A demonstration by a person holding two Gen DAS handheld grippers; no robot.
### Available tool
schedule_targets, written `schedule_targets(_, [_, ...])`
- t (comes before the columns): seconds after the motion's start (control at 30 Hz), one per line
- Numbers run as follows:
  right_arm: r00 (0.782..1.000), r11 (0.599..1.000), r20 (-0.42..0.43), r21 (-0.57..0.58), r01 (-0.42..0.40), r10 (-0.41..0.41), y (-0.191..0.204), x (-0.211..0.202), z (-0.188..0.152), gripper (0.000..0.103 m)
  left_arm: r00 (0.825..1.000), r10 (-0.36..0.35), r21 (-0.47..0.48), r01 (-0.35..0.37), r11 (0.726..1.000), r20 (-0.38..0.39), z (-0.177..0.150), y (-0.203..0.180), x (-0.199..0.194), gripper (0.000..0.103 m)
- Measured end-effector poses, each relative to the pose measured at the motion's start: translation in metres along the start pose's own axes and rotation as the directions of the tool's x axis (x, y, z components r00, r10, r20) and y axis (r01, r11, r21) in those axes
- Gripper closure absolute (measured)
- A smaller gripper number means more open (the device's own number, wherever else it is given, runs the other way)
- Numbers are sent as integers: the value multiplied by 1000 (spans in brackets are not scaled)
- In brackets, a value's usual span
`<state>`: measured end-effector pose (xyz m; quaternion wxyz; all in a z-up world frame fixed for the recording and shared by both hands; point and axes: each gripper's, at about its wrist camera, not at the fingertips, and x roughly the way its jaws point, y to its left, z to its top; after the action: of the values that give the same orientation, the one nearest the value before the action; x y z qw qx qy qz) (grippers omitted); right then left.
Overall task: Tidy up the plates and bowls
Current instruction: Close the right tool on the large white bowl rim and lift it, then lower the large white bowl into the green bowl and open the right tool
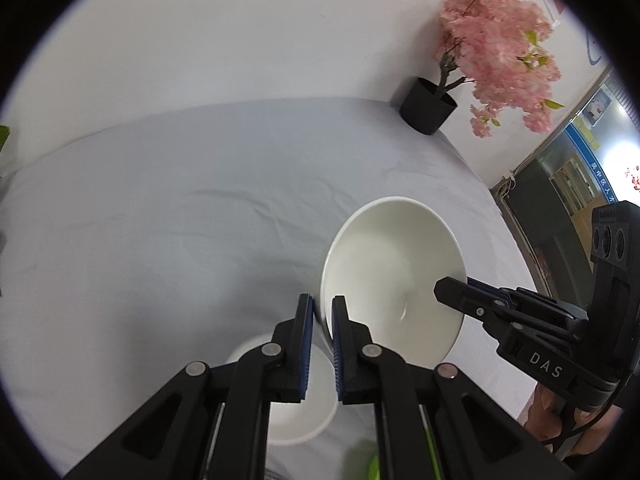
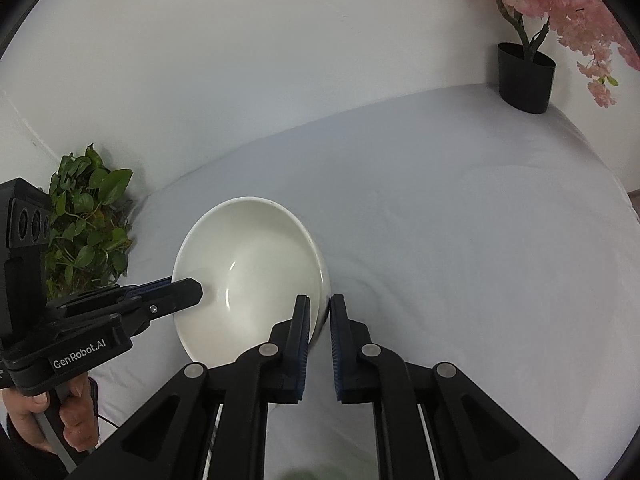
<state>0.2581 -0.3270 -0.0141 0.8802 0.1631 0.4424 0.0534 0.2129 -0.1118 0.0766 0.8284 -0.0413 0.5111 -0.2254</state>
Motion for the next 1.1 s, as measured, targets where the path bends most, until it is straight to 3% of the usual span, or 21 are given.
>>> schedule_targets(0.23, [999,998,41,-53,22,-20,44,-70,-75,95,999,-4,11,3,1000,34,-49,-17,-31,95])
schedule_targets(0.4, [999,998,40,-53,17,-15,47,-106,-124,95,999,-12,1,12,1000,33,-81,-23,-39,95])
schedule_targets(0.83, [1000,998,-13,-54,22,-23,-5,-142,-226,95,1000,-27,38,27,999,-4,-151,-53,-41,94])
schedule_targets(1.1, [997,999,-76,-18,28,-29,-35,-146,-276,95,994,-56,44,61,997,-90,-173,-66,-16,95])
